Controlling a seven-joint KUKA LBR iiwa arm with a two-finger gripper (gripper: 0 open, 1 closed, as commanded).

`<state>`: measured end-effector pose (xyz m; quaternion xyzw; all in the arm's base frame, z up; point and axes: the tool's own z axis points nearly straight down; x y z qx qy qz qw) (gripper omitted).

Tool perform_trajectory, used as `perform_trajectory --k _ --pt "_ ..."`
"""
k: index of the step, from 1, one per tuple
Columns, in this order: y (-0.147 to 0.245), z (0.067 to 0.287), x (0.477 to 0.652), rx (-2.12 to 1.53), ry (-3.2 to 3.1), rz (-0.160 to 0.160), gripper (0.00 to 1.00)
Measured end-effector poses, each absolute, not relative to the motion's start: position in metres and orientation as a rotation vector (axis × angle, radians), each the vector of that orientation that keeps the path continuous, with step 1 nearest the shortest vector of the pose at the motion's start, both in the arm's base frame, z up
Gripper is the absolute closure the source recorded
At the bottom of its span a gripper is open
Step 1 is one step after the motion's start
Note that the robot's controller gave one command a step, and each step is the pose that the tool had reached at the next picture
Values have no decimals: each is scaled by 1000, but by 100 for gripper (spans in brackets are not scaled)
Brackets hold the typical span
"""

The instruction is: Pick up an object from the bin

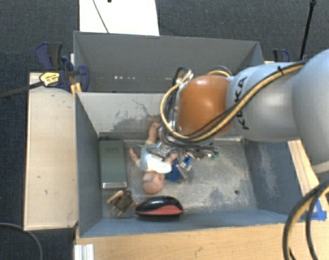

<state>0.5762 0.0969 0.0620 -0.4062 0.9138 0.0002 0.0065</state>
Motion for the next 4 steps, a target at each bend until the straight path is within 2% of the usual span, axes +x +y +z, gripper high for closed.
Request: perform_trajectory --k 2,4 --pt "97 79 576 -1275 2862 2 100" --pt "97 119 576 -1272 2864 1 100"
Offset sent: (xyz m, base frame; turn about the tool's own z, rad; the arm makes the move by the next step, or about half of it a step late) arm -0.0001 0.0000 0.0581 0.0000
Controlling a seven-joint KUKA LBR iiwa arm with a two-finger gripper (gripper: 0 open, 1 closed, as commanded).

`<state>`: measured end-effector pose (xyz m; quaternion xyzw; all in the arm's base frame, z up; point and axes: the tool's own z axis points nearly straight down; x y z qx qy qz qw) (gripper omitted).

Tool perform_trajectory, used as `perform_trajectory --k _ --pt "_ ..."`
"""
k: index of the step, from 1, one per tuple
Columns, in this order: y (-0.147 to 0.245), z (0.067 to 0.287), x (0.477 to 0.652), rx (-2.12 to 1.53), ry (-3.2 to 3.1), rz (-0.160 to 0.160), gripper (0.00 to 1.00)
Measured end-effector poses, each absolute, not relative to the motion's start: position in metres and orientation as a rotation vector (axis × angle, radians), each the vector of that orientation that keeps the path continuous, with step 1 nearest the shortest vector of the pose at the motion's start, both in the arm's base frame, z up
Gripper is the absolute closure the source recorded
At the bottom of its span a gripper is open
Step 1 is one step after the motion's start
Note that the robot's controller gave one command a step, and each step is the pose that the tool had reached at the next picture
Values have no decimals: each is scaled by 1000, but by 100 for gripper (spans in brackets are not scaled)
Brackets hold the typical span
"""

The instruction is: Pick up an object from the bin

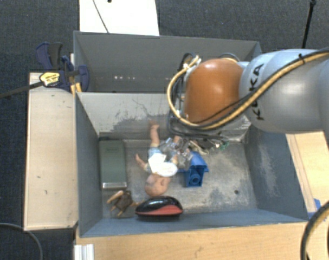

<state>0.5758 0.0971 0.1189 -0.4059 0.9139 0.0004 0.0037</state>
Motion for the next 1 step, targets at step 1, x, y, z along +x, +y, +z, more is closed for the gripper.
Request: perform_trajectory --k 1 --pt "97 135 577 -1269 2864 -1 100"
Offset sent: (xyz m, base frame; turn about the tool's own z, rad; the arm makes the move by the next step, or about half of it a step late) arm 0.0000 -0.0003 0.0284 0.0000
